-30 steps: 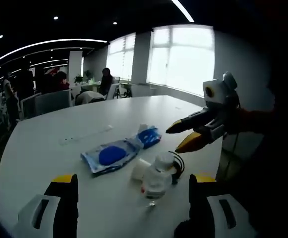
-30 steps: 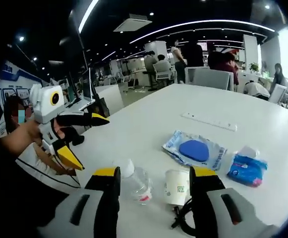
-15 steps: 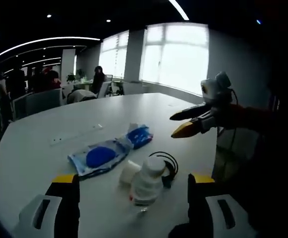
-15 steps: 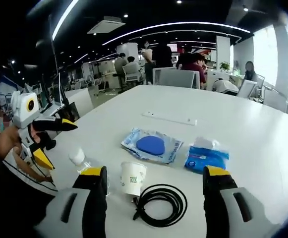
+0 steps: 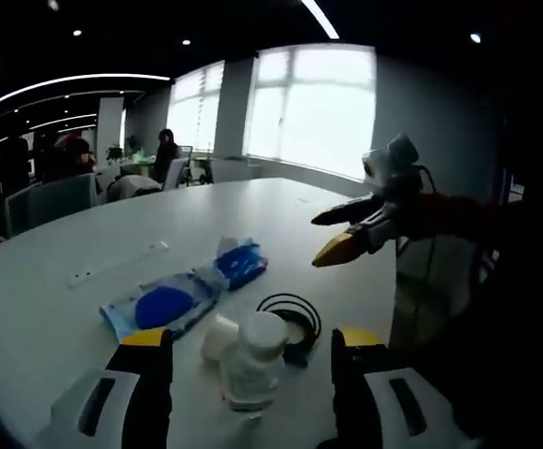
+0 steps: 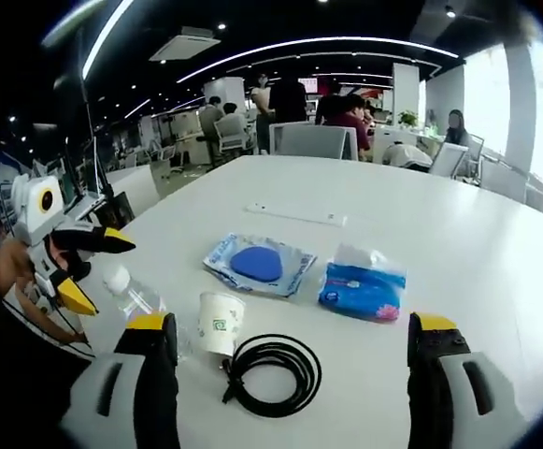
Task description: Arrange the tabletop items into an orderly group along one side of the table until the central work area is clear of visible clutter.
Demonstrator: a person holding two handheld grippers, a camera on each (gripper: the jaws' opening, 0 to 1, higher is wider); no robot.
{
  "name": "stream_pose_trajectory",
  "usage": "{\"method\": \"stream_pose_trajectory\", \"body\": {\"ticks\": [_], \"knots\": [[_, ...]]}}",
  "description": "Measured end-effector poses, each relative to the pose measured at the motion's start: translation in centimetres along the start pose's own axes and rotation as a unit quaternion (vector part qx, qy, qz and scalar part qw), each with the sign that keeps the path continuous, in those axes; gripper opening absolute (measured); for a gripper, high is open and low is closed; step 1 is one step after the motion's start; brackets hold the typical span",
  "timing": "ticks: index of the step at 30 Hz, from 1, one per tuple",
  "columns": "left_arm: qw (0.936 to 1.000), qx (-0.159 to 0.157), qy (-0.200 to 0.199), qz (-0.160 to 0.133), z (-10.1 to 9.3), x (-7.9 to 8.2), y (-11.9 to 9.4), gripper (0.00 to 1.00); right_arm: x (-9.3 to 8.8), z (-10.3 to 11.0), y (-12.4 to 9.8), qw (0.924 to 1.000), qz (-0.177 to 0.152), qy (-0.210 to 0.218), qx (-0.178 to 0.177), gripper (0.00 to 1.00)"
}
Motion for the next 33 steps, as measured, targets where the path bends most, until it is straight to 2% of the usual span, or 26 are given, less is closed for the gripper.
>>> {"method": "stream_pose_trajectory", "body": {"ticks": [5, 7, 9, 11, 16, 22, 33], "knots": [[1.0, -0.002, 0.006, 0.001, 0.0, -0.1, 0.6, 0.59, -0.2, 0.3, -0.2, 1.0, 0.006, -0.003, 0.006, 1.0], [0.9999, -0.012, 0.011, 0.006, 0.0, -0.2, 0.8, 0.53, -0.4, 0.1, -0.2, 0.9999, 0.008, -0.001, 0.007, 1.0], [0.9997, -0.01, 0.022, 0.0, 0.0, -0.1, 0.9, 0.46, -0.5, 0.1, -0.2, 0.9999, 0.012, 0.001, 0.009, 1.0], [0.9995, -0.021, 0.02, -0.009, -0.2, 0.1, 1.0, 0.38, -0.8, 0.1, 0.0, 0.9999, 0.015, 0.005, 0.006, 1.0], [0.9992, -0.027, 0.027, -0.015, -0.2, 0.3, 1.5, 0.3, -1.2, 0.2, 0.2, 0.9997, 0.018, 0.011, 0.008, 0.99], [0.9989, -0.034, 0.031, -0.012, -0.2, 0.1, 2.1, 0.23, -1.4, 0.2, 0.4, 0.9997, 0.019, 0.013, 0.007, 0.99], [0.9969, -0.036, 0.067, -0.018, -0.3, 0.1, 2.1, 0.22, -2.4, 0.1, 0.4, 0.9994, 0.023, 0.024, 0.003, 0.99]]}}
Point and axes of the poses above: the point that each gripper's makers call its tool centre point, and the gripper's own axes: y roughly forward along the fingers, z roughly to its left, x roughly out of its top, the point moved 8 cm from there along -y, roughly backward along the fingers, and after that the axes turned 6 degrees about z, right-handed, at the moved point
